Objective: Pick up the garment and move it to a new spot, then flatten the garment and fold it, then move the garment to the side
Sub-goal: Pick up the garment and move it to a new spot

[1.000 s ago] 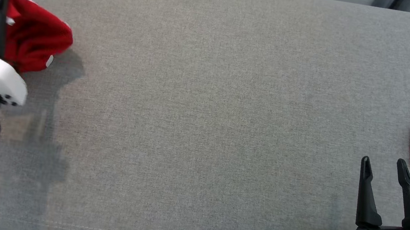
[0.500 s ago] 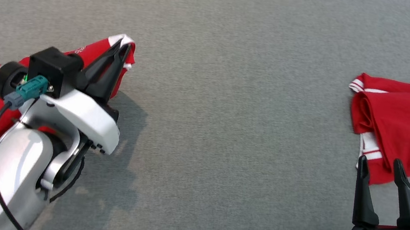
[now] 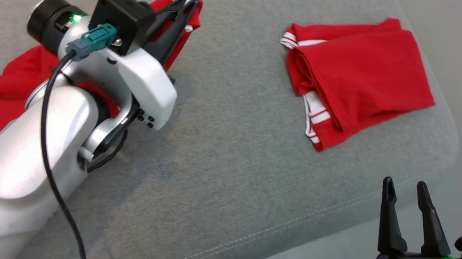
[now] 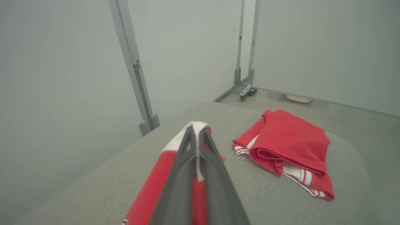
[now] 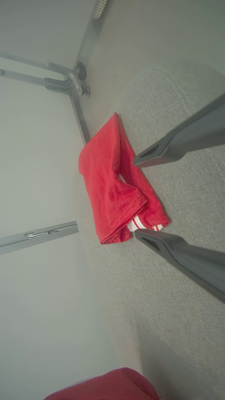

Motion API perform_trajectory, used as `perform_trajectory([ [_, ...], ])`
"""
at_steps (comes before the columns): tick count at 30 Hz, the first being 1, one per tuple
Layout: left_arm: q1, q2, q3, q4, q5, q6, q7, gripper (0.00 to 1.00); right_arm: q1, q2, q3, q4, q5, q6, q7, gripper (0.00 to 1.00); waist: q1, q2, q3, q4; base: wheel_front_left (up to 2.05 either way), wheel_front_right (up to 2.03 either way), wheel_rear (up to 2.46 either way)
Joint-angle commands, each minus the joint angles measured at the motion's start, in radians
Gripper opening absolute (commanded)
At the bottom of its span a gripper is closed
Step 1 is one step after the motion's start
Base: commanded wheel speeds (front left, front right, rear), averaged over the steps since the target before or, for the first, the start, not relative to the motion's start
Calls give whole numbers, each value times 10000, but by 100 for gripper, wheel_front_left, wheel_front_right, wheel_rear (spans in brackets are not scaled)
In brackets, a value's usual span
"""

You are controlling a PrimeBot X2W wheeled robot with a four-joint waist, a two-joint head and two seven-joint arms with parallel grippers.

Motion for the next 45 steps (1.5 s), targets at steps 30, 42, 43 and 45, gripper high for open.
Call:
perform_trajectory([
  [30, 2005, 622, 2209, -213, -1019, 897, -3228, 100, -796, -122, -220, -318, -1449, 0, -26, 100, 0, 0, -613, 3480, 0, 0, 0],
  [42, 5956, 1522, 4533, -966, -1826, 1468, -4290, 100, -142, -536, -15, -492, -1651, 0, 466, 100, 0, 0, -1648, 4316, 0, 0, 0],
  [43, 6216, 1532, 4597, -1024, -1827, 1397, -4310, 100, -69, -573, -2, -496, -1650, 0, 495, 100, 0, 0, -1740, 4373, 0, 0, 0],
  [45, 6652, 1540, 4676, -1148, -1739, 1218, -4341, 100, 76, -634, 21, -498, -1642, 0, 560, 100, 0, 0, -1927, 4480, 0, 0, 0],
])
